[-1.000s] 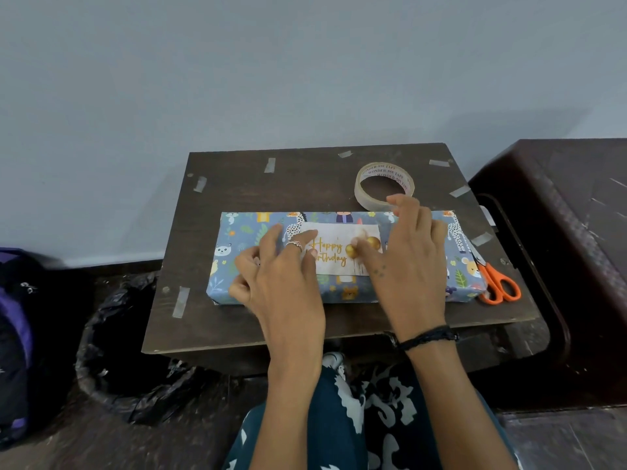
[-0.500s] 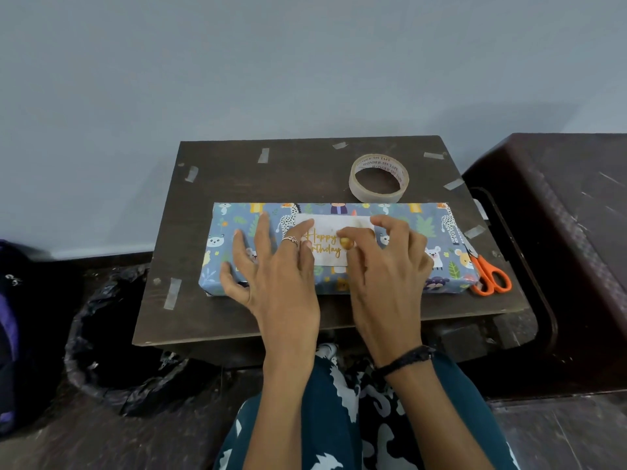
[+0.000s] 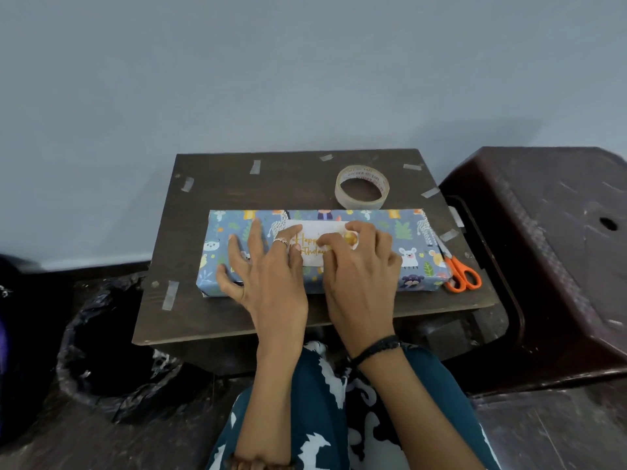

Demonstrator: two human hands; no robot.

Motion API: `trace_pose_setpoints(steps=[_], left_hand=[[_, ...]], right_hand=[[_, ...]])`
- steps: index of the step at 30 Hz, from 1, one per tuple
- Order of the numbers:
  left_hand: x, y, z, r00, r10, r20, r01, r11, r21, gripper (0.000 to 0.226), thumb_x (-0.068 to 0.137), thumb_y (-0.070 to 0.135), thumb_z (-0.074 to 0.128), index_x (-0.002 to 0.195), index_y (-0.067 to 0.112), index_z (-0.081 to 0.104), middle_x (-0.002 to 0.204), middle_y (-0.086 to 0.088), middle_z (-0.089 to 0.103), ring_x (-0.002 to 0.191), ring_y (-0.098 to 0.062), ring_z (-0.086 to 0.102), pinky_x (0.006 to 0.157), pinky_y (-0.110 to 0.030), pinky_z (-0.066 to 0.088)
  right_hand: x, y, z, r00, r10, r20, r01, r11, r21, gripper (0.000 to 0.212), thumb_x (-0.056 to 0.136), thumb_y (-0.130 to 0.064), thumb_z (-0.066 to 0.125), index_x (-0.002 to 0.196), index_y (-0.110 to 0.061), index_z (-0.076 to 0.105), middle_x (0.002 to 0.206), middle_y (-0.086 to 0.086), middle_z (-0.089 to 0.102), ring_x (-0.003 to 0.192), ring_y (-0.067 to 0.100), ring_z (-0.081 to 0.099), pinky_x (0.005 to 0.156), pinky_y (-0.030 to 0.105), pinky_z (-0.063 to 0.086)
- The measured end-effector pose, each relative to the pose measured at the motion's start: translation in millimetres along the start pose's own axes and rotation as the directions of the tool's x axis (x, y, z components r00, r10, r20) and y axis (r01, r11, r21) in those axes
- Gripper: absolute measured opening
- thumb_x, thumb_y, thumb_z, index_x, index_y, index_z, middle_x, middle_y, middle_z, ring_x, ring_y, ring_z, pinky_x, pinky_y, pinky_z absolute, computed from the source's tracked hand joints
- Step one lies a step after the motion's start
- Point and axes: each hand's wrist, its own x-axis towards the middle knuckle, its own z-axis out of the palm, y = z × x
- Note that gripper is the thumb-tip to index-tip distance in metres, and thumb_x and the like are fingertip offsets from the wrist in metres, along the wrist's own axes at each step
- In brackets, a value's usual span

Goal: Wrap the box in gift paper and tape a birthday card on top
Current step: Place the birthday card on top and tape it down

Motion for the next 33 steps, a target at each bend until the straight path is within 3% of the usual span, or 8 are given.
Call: trace_pose_setpoints(steps=[6, 9, 13, 17, 20, 23, 28, 33], left_hand=[[-6.8, 0.4, -1.6, 0.995, 0.065, -0.077, -0.071, 0.994, -0.08, 0.025, 0.097, 0.03, 0.043, 0.079, 0.022, 0.057, 0.152, 0.004, 0.028, 0.144, -0.021, 0.006, 0.11, -0.049, -0.004], [-6.0, 3.8, -5.8, 0.971, 0.164, -0.174, -0.181, 0.98, -0.087, 0.023, 0.097, 0.029, 0.045, 0.099, 0.02, 0.067, 0.144, 0.004, 0.042, 0.142, -0.019, 0.018, 0.11, -0.048, -0.005], [25.3, 30.6, -1.7, 0.93, 0.358, -0.086, -0.362, 0.931, -0.039, 0.025, 0.096, 0.026, 0.046, 0.117, 0.029, 0.06, 0.135, 0.01, 0.05, 0.14, -0.012, 0.023, 0.111, -0.039, -0.009], [60.3, 46.8, 19.8, 0.902, 0.396, 0.172, -0.42, 0.897, 0.137, 0.032, 0.098, 0.033, 0.039, 0.124, 0.024, 0.055, 0.124, 0.004, 0.058, 0.129, -0.015, 0.04, 0.112, -0.04, 0.011], [60.1, 41.9, 30.5, 0.886, 0.452, 0.105, -0.462, 0.839, 0.288, 0.034, 0.099, 0.033, 0.032, 0.102, 0.021, 0.064, 0.1, 0.001, 0.067, 0.105, -0.019, 0.057, 0.102, -0.039, 0.032], [58.4, 38.7, 34.9, 0.86, 0.508, 0.051, -0.496, 0.809, 0.314, 0.036, 0.1, 0.031, 0.03, 0.095, 0.02, 0.064, 0.091, 0.002, 0.068, 0.097, -0.02, 0.06, 0.098, -0.041, 0.036], [66.4, 38.3, 35.8, 0.845, 0.517, 0.137, -0.532, 0.788, 0.31, 0.044, 0.101, 0.026, 0.018, 0.109, 0.018, 0.06, 0.11, -0.001, 0.064, 0.115, -0.023, 0.052, 0.102, -0.037, 0.03], [70.8, 25.4, 8.7, 0.873, 0.483, 0.072, -0.483, 0.836, 0.26, 0.042, 0.102, 0.022, 0.022, 0.139, 0.012, 0.041, 0.15, -0.005, 0.033, 0.145, -0.019, 0.01, 0.116, -0.034, -0.001]], right_hand=[[15.3, 10.6, -22.8, 0.976, 0.018, 0.218, -0.08, 0.957, 0.28, 0.022, 0.093, -0.022, 0.046, 0.095, -0.028, 0.067, 0.106, -0.005, 0.051, 0.099, 0.012, 0.037, 0.085, 0.032, 0.034], [34.2, 17.1, -37.5, 0.983, 0.027, 0.184, -0.103, 0.903, 0.417, 0.021, 0.091, -0.014, 0.048, 0.099, -0.021, 0.066, 0.105, -0.002, 0.051, 0.097, 0.011, 0.037, 0.083, 0.028, 0.037], [72.2, 32.4, -34.1, 0.987, 0.086, 0.139, -0.124, 0.948, 0.294, 0.024, 0.091, -0.013, 0.047, 0.108, -0.019, 0.063, 0.113, 0.003, 0.054, 0.103, 0.017, 0.039, 0.081, 0.026, 0.039], [107.8, 50.7, -14.6, 0.917, 0.2, 0.345, -0.274, 0.945, 0.18, 0.035, 0.085, -0.016, 0.052, 0.12, -0.018, 0.056, 0.122, 0.012, 0.047, 0.115, 0.03, 0.039, 0.086, 0.034, 0.038], [107.3, 53.6, 4.9, 0.897, 0.232, 0.377, -0.259, 0.966, 0.023, 0.033, 0.084, -0.03, 0.057, 0.117, -0.027, 0.057, 0.127, 0.008, 0.043, 0.116, 0.029, 0.043, 0.095, 0.035, 0.033], [104.2, 54.3, 14.5, 0.933, 0.221, 0.285, -0.219, 0.975, -0.04, 0.027, 0.089, -0.035, 0.053, 0.113, -0.027, 0.06, 0.124, 0.004, 0.044, 0.108, 0.026, 0.051, 0.093, 0.035, 0.034], [102.3, 52.1, 12.6, 0.943, 0.152, 0.296, -0.152, 0.988, -0.022, 0.034, 0.098, -0.03, 0.04, 0.127, -0.017, 0.05, 0.134, 0.008, 0.042, 0.12, 0.025, 0.046, 0.102, 0.036, 0.031], [55.5, 17.7, -16.8, 0.971, -0.093, 0.221, 0.066, 0.99, 0.126, 0.063, 0.092, -0.03, 0.004, 0.141, -0.004, 0.035, 0.151, 0.011, 0.029, 0.143, 0.023, 0.017, 0.115, 0.035, 0.0]])
